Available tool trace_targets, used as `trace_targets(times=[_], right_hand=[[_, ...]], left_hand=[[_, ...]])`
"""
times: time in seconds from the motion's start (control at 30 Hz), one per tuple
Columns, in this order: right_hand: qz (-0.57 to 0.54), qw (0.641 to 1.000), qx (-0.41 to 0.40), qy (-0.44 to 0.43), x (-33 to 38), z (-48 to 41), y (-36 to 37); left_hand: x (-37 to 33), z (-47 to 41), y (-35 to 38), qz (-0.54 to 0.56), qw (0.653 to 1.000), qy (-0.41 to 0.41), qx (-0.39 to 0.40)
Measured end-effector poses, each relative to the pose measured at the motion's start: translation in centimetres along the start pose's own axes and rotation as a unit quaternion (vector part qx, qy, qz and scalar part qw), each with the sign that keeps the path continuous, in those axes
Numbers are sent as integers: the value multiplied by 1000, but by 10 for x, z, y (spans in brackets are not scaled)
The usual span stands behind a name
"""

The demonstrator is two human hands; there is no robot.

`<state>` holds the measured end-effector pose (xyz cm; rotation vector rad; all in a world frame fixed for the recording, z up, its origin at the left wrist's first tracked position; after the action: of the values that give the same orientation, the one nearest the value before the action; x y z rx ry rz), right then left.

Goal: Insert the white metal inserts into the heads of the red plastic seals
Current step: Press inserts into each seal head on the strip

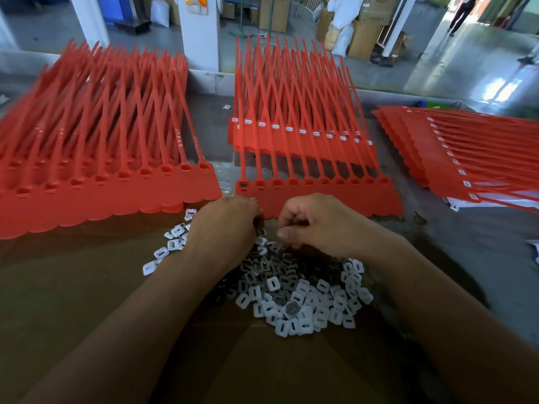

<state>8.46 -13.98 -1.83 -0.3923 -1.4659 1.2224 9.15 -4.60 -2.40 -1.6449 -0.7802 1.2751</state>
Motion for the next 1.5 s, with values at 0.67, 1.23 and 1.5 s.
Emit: trace_targets(times=[0.67,1.23,1.5], right_hand=[[102,993,20,-48,11,-3,11],[2,993,-114,20,-4,-31,-32],[28,982,-169,79,-17,-79,-32]], left_hand=[[1,-2,1,-6,1000,2,3],[0,1,-4,15,999,10,-34],[0,1,-3,32,999,13,-32]])
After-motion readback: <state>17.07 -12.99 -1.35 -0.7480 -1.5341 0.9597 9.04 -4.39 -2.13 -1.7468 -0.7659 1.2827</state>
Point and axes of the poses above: each hand's wrist, its own z-axis away from the middle knuckle, its own y-axis out of the palm, x = y × z, the point moved 9 cm from there along -z, towards the middle knuckle, and after that the axes turned 9 degrees about z, right-handed, at the moved point
